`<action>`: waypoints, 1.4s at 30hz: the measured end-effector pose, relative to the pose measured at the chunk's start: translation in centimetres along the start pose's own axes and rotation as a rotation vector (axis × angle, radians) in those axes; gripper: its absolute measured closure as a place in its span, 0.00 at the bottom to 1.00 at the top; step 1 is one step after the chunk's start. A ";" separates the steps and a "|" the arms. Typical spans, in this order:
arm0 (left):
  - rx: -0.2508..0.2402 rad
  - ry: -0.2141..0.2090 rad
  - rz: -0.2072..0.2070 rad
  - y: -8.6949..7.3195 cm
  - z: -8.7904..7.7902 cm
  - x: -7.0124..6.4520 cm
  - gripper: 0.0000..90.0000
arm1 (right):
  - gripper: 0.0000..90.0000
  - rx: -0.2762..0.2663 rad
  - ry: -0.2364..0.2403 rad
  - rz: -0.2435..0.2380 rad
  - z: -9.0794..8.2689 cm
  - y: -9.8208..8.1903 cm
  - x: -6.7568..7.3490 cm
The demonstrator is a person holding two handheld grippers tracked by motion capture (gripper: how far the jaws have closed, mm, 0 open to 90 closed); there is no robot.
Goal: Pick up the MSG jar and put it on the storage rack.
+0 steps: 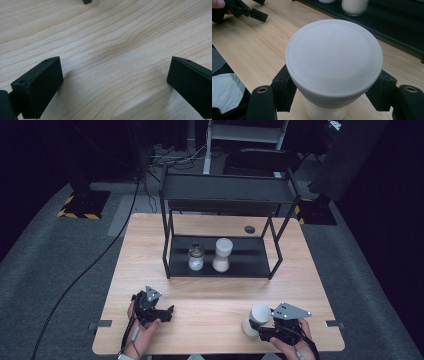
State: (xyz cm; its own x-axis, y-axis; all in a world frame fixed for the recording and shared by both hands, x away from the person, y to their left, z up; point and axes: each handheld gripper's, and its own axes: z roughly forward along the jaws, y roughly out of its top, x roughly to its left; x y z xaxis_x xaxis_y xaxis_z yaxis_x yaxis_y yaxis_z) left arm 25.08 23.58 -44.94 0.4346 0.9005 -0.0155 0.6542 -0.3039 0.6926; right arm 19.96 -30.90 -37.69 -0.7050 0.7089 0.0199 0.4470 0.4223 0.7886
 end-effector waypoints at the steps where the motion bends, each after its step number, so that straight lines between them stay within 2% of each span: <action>1: -0.001 0.000 0.000 0.0 0.0 0.0 0.00 | 0.38 0.000 0.000 -0.003 0.0 0.0 0.0; 12: 0.000 -0.001 -0.001 0.0 0.0 0.0 0.00 | 0.38 -0.033 -0.020 -0.010 -1.4 1.1 -0.6; 21: -0.001 -0.002 -0.001 0.0 0.0 0.0 0.00 | 0.38 -0.057 -0.031 -0.001 -2.3 2.2 -1.8; 42: -0.001 0.000 -0.001 0.0 0.0 0.0 0.00 | 0.38 -0.077 -0.036 -0.018 -2.1 5.0 -3.9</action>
State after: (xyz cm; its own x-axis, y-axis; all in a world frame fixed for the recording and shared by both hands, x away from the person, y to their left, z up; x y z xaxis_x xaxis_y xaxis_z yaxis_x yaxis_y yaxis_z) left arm 25.07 23.58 -44.95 0.4342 0.9007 -0.0164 0.6542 -0.3028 0.6931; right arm 23.86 -32.71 -32.53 -0.6918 0.7219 -0.0154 0.3901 0.3916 0.8333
